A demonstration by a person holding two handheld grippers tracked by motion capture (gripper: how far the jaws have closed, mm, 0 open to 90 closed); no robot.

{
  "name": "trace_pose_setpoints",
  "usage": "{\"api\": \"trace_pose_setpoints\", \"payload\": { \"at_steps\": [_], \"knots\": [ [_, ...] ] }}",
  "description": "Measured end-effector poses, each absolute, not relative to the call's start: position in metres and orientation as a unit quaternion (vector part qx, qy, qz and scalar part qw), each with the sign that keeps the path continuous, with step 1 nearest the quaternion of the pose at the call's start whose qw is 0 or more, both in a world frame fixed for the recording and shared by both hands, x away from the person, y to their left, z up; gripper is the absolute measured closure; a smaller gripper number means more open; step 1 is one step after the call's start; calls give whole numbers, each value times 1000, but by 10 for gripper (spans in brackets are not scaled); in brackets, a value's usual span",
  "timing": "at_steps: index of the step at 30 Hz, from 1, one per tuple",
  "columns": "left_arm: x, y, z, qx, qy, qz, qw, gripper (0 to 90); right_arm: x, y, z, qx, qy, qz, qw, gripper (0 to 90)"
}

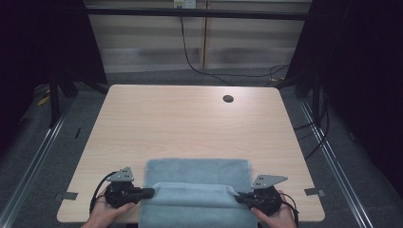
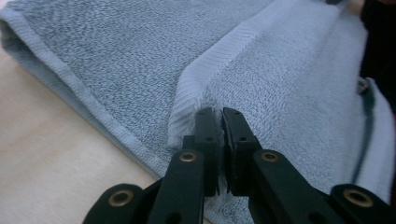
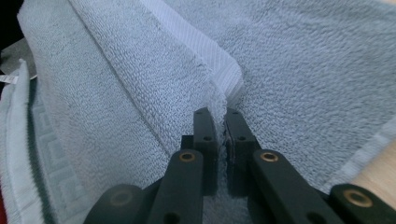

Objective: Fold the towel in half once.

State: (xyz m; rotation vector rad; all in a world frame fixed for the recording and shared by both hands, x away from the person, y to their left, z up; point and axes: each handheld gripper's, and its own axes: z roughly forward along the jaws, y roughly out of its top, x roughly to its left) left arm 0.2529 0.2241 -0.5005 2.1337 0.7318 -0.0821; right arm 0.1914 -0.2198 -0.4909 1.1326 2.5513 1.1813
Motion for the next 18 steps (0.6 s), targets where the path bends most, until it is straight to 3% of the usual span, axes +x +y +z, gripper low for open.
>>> {"api": "trace_pose_setpoints", "payload": {
  "at_steps": [5, 9, 12, 18],
  "knots": [
    [273, 223, -500, 859, 294, 6, 419, 858, 214, -215, -495, 379, 840, 381, 70, 862],
    [295, 224, -502, 853, 310, 7, 421, 860, 235, -210, -495, 386, 838, 379, 75, 861],
    [316, 224, -502, 849, 321, 7, 420, 859, 256, -203, -496, 387, 838, 369, 105, 861],
    [351, 217, -503, 844, 336, 25, 416, 860, 279, -204, -498, 401, 830, 372, 109, 862]
  ]
}}
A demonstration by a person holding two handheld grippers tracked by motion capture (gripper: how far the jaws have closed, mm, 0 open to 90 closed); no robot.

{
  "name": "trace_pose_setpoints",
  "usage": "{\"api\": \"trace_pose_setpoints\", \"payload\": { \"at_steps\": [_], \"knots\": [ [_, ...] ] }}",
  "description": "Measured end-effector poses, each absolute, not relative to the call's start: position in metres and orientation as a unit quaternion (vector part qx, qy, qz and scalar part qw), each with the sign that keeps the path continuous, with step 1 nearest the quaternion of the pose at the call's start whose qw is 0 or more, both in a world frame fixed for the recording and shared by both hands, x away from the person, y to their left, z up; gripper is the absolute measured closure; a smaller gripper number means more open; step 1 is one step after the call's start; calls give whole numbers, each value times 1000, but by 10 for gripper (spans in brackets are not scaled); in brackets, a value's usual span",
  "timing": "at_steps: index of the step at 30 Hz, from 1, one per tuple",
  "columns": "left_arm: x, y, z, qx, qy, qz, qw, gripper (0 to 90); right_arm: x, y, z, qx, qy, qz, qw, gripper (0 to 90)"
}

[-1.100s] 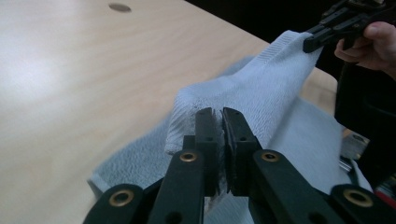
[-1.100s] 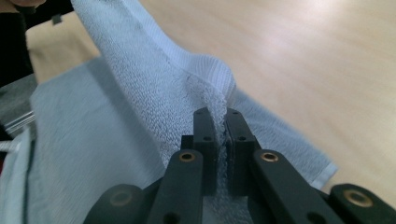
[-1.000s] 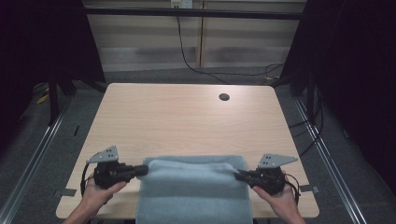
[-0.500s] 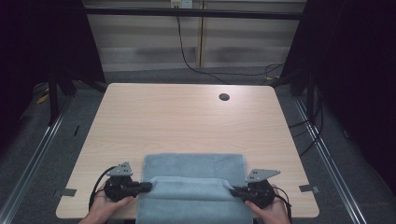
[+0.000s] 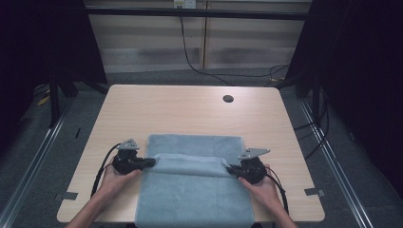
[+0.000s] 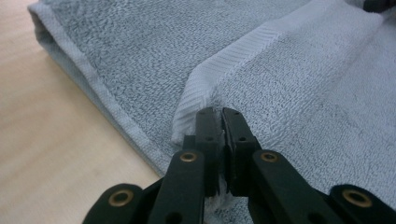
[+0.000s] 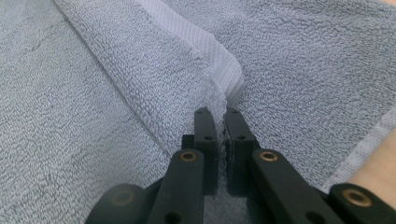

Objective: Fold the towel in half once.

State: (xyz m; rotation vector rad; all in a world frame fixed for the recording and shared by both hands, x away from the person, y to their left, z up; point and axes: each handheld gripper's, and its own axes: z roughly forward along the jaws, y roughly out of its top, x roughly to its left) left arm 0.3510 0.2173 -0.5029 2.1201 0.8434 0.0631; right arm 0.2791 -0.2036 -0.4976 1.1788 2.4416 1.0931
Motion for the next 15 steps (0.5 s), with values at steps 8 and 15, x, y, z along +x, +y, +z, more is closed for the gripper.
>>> {"api": "trace_pose_setpoints", "payload": {
  "at_steps": [8, 15],
  "knots": [
    [402, 194, -500, 848, 355, 56, 390, 861, 330, -213, -501, 445, 803, 379, 117, 862],
    [437, 195, -505, 831, 375, 64, 406, 861, 370, -216, -506, 467, 782, 398, 114, 863]
  ]
}}
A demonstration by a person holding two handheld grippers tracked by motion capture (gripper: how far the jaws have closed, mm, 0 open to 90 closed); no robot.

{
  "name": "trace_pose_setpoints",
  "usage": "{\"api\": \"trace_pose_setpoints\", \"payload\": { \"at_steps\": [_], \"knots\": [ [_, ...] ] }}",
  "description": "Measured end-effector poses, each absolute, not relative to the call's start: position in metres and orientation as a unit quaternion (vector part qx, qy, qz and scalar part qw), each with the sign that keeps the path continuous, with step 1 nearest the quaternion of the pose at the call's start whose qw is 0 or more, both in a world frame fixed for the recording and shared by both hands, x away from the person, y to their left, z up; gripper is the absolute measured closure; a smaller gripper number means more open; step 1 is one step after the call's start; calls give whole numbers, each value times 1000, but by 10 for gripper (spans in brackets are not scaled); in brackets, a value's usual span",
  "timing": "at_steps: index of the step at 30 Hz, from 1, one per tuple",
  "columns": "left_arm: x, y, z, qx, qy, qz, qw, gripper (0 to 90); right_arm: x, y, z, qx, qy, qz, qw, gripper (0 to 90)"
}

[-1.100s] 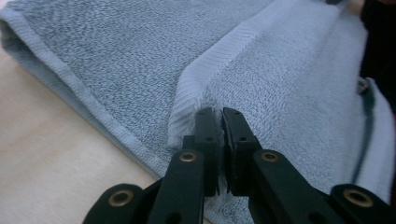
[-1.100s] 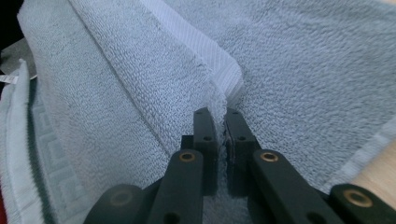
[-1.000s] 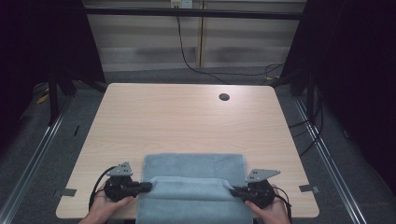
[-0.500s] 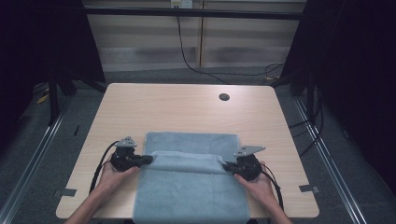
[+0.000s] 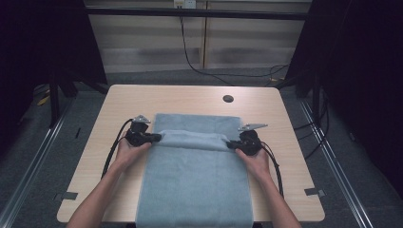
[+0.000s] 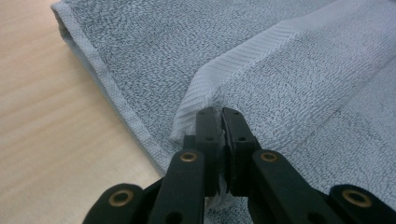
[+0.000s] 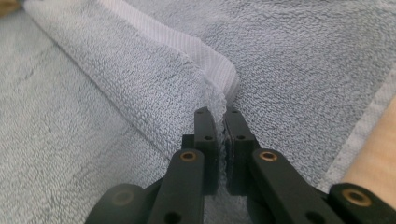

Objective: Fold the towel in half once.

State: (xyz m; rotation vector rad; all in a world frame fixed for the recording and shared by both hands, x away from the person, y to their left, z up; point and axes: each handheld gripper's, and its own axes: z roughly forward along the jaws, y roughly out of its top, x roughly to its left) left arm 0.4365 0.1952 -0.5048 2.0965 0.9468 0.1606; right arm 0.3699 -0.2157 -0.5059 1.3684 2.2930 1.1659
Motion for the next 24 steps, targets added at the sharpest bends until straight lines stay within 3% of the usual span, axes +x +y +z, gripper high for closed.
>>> {"api": "trace_pose_setpoints", "payload": {
  "at_steps": [15, 24],
  "knots": [
    [465, 188, -505, 818, 404, 74, 403, 861, 407, -212, -507, 513, 753, 389, 138, 863],
    [461, 201, -486, 794, 401, 51, 453, 864, 408, -224, -491, 506, 738, 428, 126, 864]
  ]
}}
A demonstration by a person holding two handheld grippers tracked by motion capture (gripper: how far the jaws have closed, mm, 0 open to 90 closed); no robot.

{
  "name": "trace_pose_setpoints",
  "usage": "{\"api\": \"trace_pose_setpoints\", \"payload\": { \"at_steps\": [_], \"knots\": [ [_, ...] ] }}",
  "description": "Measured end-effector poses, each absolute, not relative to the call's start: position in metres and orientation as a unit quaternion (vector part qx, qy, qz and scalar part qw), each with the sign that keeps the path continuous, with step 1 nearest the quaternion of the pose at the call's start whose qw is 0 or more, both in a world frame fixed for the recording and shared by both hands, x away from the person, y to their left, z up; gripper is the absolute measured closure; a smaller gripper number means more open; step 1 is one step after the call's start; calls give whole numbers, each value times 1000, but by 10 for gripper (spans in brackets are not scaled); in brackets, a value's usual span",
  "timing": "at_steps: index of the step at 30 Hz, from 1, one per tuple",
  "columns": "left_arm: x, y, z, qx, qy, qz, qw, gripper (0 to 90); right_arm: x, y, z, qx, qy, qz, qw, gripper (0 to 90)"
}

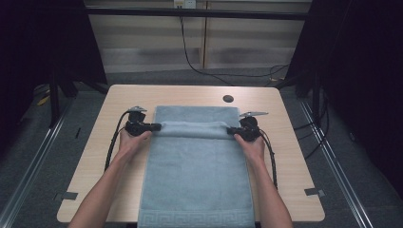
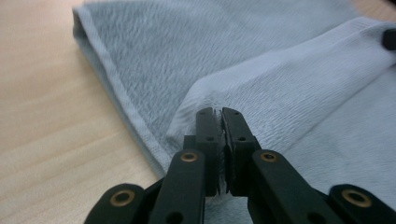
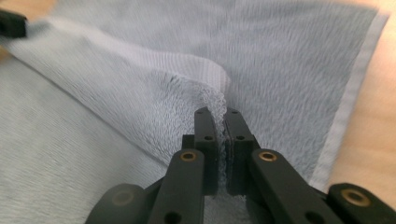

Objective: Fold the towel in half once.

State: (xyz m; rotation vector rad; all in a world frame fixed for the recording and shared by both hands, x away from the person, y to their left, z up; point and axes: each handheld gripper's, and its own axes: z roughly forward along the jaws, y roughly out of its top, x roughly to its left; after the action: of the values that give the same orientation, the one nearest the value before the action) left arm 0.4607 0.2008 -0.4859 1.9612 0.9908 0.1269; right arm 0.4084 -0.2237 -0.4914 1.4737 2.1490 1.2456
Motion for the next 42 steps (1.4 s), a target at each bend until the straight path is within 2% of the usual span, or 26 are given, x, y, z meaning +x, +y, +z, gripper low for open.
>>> {"api": "trace_pose_setpoints", "payload": {
  "at_steps": [3, 4, 6, 8, 9, 11, 12, 17, 23, 28, 29, 30, 31, 34, 35, 37, 42],
  "knots": [
    [454, 207, -450, 774, 391, 67, 493, 864, 407, -229, -455, 490, 725, 461, 145, 864],
    [454, 207, -450, 774, 391, 67, 493, 865, 407, -229, -455, 490, 725, 461, 145, 864],
    [450, 211, -420, 760, 380, 80, 521, 865, 405, -230, -421, 473, 716, 487, 165, 864],
    [448, 213, -410, 754, 379, 82, 530, 865, 403, -230, -410, 466, 713, 495, 171, 864],
    [442, 216, -391, 750, 365, 89, 544, 865, 399, -231, -388, 451, 711, 508, 181, 863],
    [437, 218, -383, 747, 357, 91, 553, 865, 396, -232, -379, 443, 709, 518, 183, 863],
    [432, 220, -376, 747, 348, 91, 559, 864, 387, -233, -361, 430, 707, 530, 187, 863],
    [401, 227, -352, 754, 315, 99, 568, 864, 363, -232, -334, 399, 717, 535, 203, 863],
    [359, 241, -336, 743, 282, 83, 601, 864, 309, -230, -309, 342, 735, 543, 216, 862],
    [335, 245, -344, 755, 265, 74, 596, 864, 279, -228, -313, 322, 751, 532, 222, 862],
    [324, 245, -357, 756, 266, 57, 595, 864, 267, -227, -327, 323, 758, 527, 209, 861],
    [324, 245, -357, 756, 266, 57, 595, 864, 267, -227, -327, 323, 758, 527, 209, 861],
    [318, 245, -365, 758, 264, 52, 594, 864, 255, -227, -347, 327, 764, 522, 191, 859],
    [294, 243, -394, 763, 265, 28, 589, 863, 242, -230, -380, 339, 772, 511, 166, 854],
    [294, 243, -394, 763, 265, 28, 589, 862, 242, -230, -380, 339, 772, 511, 166, 854],
    [273, 240, -417, 772, 259, 9, 580, 861, 231, -234, -411, 363, 774, 498, 143, 851],
    [244, 243, -445, 792, 257, -15, 553, 857, 207, -234, -446, 381, 788, 472, 104, 833]
  ]
}}
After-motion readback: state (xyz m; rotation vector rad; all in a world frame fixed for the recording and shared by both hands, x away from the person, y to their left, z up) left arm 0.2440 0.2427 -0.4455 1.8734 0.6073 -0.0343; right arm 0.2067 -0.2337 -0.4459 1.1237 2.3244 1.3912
